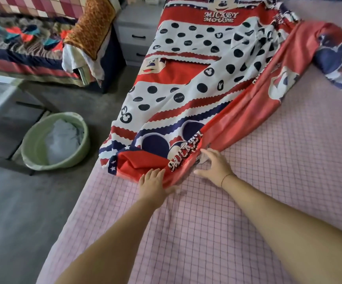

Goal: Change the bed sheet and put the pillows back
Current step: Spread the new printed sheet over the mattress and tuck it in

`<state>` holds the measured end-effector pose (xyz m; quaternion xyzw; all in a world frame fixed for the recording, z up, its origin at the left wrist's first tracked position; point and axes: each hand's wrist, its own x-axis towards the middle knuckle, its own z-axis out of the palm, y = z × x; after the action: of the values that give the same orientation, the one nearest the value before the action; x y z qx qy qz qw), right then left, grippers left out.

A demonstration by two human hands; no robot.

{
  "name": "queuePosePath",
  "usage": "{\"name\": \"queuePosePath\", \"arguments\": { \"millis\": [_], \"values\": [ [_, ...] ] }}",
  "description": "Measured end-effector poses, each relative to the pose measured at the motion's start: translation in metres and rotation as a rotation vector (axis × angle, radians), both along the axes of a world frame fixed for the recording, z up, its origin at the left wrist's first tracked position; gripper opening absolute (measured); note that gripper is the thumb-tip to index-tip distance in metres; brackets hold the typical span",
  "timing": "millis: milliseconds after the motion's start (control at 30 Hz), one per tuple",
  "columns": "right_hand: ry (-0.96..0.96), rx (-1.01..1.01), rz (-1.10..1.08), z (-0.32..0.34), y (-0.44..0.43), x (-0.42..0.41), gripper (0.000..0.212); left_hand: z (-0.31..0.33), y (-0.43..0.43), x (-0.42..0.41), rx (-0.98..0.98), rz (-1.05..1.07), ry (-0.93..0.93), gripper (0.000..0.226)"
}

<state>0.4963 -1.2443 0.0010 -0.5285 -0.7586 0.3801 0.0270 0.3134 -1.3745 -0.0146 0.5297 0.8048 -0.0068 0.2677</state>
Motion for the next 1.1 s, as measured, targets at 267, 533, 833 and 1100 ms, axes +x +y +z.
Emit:
{"name": "queuePosePath", "arguments": {
  "millis": [267,533,833,1100],
  "values": [
    [-0.332,0.079,0.263,-0.036,0.038,-0.045,0.084,-0.033,0.005,-0.028,0.118,0.04,-0.014,0.084],
    [-0.343,0.112,0.138,-0.049,0.045,-0.052,0.039,-0.043,-0.007,-0.034,0.385,0.221,-0.074,0.049],
    [0.307,-0.389,-0.954,-0.073,0.028,-0.066,0.08,-0.015,0.002,0.013,0.177,1.858,-0.801,0.095],
    [0.557,-0.691,-1.009,-0.078,0.022,-0.05,0.01,-0.027,-0.003,-0.005,0.392,1.766,-1.108,0.035]
  ]
}}
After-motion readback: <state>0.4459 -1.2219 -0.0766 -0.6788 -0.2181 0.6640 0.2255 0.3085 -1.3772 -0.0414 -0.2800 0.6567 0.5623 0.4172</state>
